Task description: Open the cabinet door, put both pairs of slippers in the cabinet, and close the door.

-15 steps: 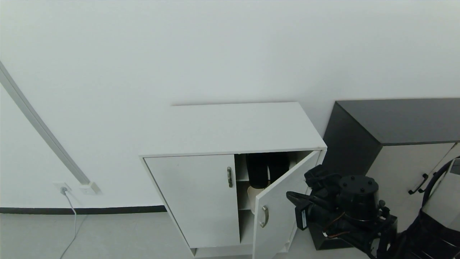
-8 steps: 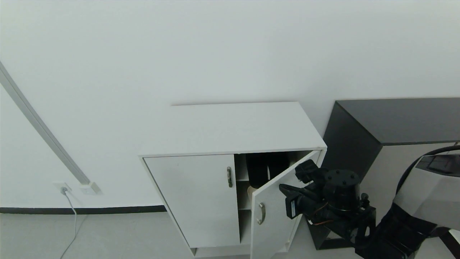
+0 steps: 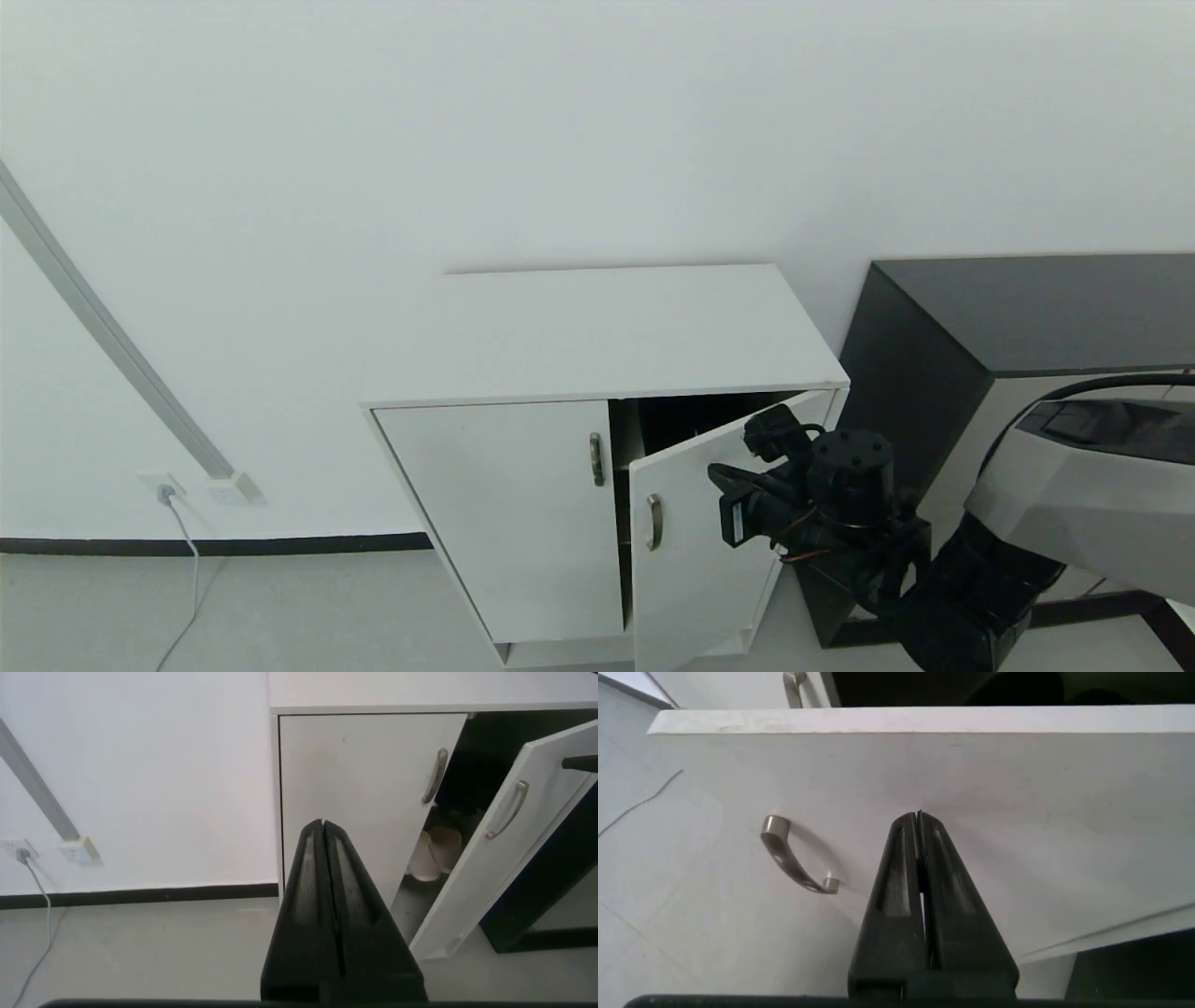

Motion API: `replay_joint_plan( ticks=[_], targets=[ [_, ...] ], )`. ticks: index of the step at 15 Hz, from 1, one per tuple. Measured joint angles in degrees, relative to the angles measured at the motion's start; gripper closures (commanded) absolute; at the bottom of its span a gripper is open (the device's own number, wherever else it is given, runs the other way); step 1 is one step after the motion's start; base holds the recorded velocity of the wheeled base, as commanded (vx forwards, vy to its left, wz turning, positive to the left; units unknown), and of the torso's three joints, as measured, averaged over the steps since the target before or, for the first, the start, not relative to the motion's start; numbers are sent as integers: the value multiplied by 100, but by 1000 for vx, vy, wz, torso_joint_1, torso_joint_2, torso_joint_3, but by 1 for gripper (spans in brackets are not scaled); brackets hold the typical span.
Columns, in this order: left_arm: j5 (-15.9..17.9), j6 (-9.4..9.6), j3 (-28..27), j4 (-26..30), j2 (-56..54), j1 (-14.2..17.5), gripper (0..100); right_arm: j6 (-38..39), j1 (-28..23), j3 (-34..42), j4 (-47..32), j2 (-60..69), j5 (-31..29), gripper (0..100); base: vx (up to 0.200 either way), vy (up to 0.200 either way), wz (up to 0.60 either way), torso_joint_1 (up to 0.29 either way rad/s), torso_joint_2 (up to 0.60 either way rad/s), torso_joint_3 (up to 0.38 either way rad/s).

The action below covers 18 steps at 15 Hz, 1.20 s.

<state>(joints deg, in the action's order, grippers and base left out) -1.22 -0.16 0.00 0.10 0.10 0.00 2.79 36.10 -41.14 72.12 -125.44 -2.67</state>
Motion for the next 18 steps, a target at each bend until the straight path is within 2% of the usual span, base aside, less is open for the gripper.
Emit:
replay_joint_plan(
  ticks=[18],
  targets=[
    [11,0,0,0,0,0,100,2,-514,-866,-352,-516,2,100,0,0,0,0,0,0]
  ],
)
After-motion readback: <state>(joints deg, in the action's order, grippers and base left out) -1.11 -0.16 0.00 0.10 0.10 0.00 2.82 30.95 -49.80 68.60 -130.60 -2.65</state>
